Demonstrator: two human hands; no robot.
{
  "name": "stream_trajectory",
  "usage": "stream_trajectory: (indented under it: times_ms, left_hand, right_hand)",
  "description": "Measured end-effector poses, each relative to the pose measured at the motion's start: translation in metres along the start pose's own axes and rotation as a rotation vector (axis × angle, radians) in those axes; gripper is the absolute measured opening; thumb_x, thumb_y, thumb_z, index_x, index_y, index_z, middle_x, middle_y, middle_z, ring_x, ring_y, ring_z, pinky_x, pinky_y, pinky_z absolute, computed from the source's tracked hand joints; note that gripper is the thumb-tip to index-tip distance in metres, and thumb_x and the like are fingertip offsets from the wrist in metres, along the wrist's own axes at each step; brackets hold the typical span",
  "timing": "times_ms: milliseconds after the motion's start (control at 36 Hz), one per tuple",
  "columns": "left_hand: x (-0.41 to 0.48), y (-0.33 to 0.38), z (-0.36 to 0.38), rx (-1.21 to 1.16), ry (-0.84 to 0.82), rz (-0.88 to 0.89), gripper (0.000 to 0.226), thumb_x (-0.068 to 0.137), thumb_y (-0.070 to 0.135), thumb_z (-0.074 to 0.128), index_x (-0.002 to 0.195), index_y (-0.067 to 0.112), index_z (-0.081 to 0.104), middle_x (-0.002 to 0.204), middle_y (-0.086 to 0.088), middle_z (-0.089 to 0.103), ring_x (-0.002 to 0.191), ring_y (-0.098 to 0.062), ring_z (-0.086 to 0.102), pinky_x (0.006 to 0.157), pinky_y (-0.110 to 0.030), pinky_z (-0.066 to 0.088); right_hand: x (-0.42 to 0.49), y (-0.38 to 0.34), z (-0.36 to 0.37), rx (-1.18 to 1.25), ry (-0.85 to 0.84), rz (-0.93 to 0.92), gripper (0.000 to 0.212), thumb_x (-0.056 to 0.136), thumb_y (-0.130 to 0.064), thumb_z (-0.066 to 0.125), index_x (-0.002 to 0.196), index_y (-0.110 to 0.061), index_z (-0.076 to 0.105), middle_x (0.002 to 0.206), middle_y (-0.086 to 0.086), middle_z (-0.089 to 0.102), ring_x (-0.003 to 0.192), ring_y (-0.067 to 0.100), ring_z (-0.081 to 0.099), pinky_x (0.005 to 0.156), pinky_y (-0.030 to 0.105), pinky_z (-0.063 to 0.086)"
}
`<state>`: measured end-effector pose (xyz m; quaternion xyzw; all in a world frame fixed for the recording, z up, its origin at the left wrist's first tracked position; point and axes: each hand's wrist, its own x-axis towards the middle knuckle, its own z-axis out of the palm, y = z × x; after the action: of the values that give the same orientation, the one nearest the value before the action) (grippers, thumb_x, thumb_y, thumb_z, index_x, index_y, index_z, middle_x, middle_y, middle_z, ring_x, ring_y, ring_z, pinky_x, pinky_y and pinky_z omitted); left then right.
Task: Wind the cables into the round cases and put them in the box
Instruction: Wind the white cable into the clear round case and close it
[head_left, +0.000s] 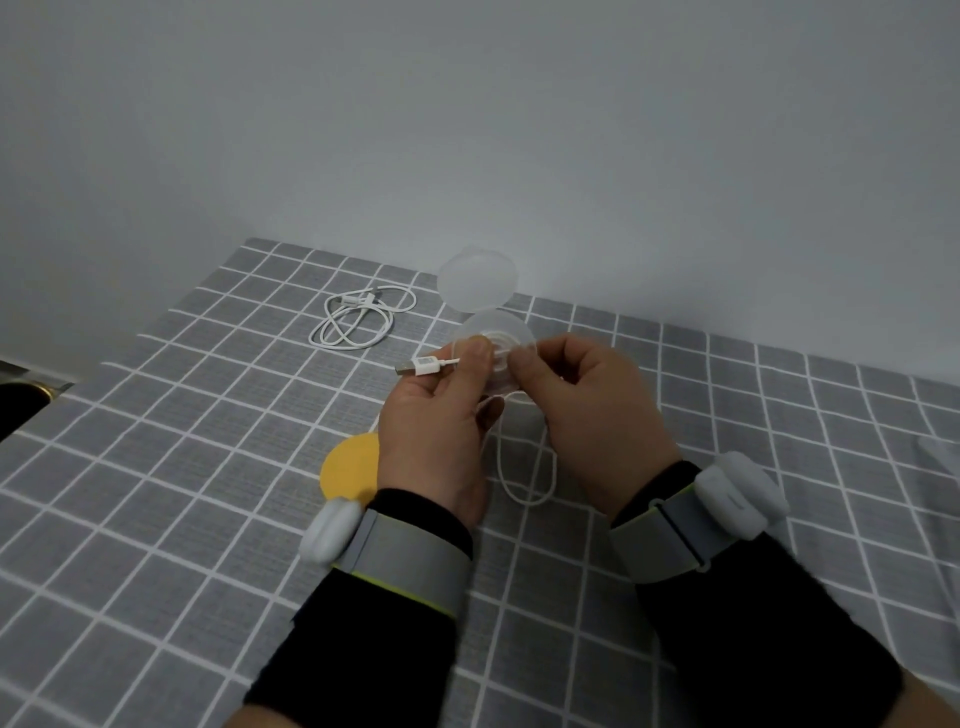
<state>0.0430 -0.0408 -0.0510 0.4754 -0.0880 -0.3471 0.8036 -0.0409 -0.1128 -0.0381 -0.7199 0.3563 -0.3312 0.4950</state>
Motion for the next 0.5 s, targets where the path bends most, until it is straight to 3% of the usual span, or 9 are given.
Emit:
stream_trajectory:
  times_ms: [111, 194, 250, 361, 444, 500]
  left_hand:
    - [-0.002, 0.002, 0.001, 0.034, -0.042, -0.009, 0.018, 0.094, 0.019, 0.063, 0.106, 0.007, 0.068, 0.092, -0.004, 0.073, 0.084, -0.013, 0.068, 0.076, -0.028, 0.051]
    - [-0.003, 0.002, 0.001, 0.043, -0.061, -0.023, 0.021, 0.092, 0.019, 0.064, 0.106, 0.005, 0.068, 0.096, -0.006, 0.075, 0.085, -0.012, 0.069, 0.079, -0.032, 0.053]
    - [-0.003, 0.003, 0.002, 0.051, -0.054, -0.034, 0.030, 0.092, 0.021, 0.065, 0.113, 0.000, 0.066, 0.106, -0.013, 0.074, 0.091, -0.018, 0.069, 0.082, -0.036, 0.053]
    - [-0.002, 0.001, 0.002, 0.058, -0.051, -0.029, 0.017, 0.093, 0.023, 0.063, 0.101, 0.009, 0.069, 0.095, -0.008, 0.074, 0.087, -0.018, 0.067, 0.079, -0.036, 0.051]
    - [-0.002, 0.000, 0.002, 0.143, -0.076, 0.002, 0.026, 0.090, 0.029, 0.068, 0.102, 0.007, 0.072, 0.097, -0.015, 0.074, 0.085, -0.019, 0.066, 0.073, -0.033, 0.052]
    - [-0.003, -0.001, 0.001, 0.277, -0.147, 0.023, 0.037, 0.081, 0.043, 0.076, 0.100, 0.011, 0.075, 0.096, -0.015, 0.076, 0.082, -0.018, 0.067, 0.071, -0.033, 0.052]
  right_hand:
    - [0.004, 0.001, -0.008, -0.013, -0.027, -0.017, 0.016, 0.091, -0.033, 0.069, 0.089, -0.017, 0.073, 0.081, -0.003, 0.074, 0.072, 0.011, 0.068, 0.069, 0.031, 0.054]
    - [0.007, -0.004, -0.018, 0.077, -0.080, 0.001, 0.013, 0.094, -0.024, 0.067, 0.086, -0.014, 0.070, 0.055, -0.013, 0.063, 0.044, 0.001, 0.054, 0.047, 0.013, 0.039]
    - [0.010, -0.008, -0.027, 0.105, -0.104, -0.004, 0.013, 0.095, -0.018, 0.065, 0.084, -0.011, 0.069, 0.045, -0.016, 0.056, 0.038, -0.001, 0.051, 0.043, 0.008, 0.034]
    - [0.012, -0.017, -0.046, 0.024, -0.132, -0.059, 0.015, 0.095, -0.013, 0.065, 0.082, -0.006, 0.071, 0.048, -0.014, 0.062, 0.038, -0.002, 0.052, 0.043, 0.007, 0.036]
    - [0.011, -0.021, -0.061, -0.124, -0.188, -0.068, 0.017, 0.094, -0.015, 0.066, 0.083, -0.004, 0.072, 0.050, -0.012, 0.064, 0.036, 0.001, 0.048, 0.042, 0.008, 0.033]
    - [0.011, -0.025, -0.067, -0.212, -0.235, -0.087, 0.016, 0.093, -0.021, 0.067, 0.082, -0.010, 0.072, 0.060, -0.010, 0.071, 0.043, 0.004, 0.052, 0.046, 0.015, 0.039]
